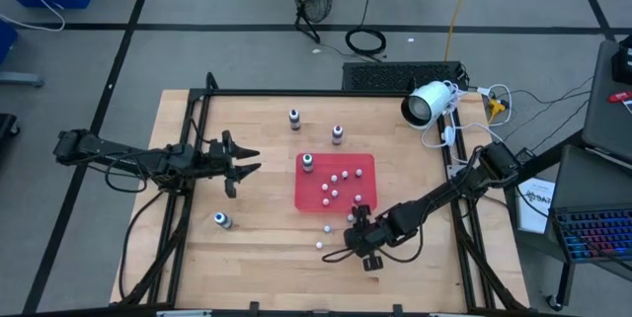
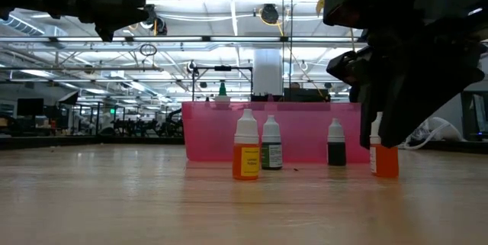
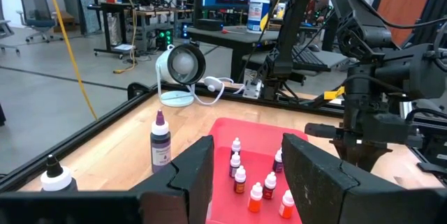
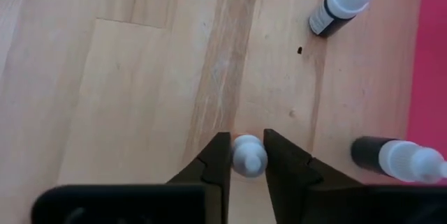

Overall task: Pick & Place food coloring
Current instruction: Put the small yellow food coloring bottle into the red bin

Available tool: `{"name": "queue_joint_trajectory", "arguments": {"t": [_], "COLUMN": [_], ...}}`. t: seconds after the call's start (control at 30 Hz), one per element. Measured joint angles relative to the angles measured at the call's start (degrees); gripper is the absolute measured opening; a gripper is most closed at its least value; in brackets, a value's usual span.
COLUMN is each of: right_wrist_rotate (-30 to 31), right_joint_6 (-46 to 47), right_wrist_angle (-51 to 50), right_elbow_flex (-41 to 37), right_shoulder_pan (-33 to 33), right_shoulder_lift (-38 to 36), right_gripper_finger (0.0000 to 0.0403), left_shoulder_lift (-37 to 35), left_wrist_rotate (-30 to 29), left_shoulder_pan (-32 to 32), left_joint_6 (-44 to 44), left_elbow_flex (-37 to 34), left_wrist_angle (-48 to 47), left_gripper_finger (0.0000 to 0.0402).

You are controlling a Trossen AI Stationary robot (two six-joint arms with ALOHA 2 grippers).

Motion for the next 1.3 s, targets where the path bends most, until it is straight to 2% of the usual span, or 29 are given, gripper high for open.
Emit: {"name": "queue_joint_trajectory", "arguments": {"t": [0.2, 0.33, 0.47, 0.67, 0.83, 1.07, 1.3], "right_wrist_rotate": [0.0, 0.4, 3.4, 3.4, 3.1, -5.8, -6.1], "right_joint_6": [-3.3, -6.9, -11.1, -14.9, -14.9, -16.8, -17.8], "right_wrist_angle": [-1.2, -5.5, -9.9, -15.5, -21.5, -11.4, -2.7], "right_elbow_flex": [1.3, 5.3, 8.8, 9.7, 8.8, 0.1, -6.5], "right_shoulder_pan": [-0.1, -0.7, -2.5, -10.8, -20.0, -26.1, -27.9], "right_shoulder_lift": [-0.6, -3.9, -8.3, -16.2, -17.9, -16.5, -15.0], "right_gripper_finger": [0.0047, 0.0047, 0.0047, 0.0047, 0.0047, 0.0047, 0.0047], "left_shoulder_lift": [0.0, 0.0, 0.0, 0.0, 0.0, 0.0, 0.0], "left_wrist_rotate": [0.0, 0.0, 0.0, 0.0, 0.0, 0.0, 0.0], "left_shoulder_pan": [0.0, 0.0, 0.0, 0.0, 0.0, 0.0, 0.0], "left_joint_6": [0.0, 0.0, 0.0, 0.0, 0.0, 0.0, 0.0], "left_elbow_flex": [0.0, 0.0, 0.0, 0.0, 0.0, 0.0, 0.0], "left_wrist_angle": [0.0, 0.0, 0.0, 0.0, 0.0, 0.0, 0.1], "left_gripper_finger": [0.0170, 0.0170, 0.0170, 0.0170, 0.0170, 0.0170, 0.0170]}}
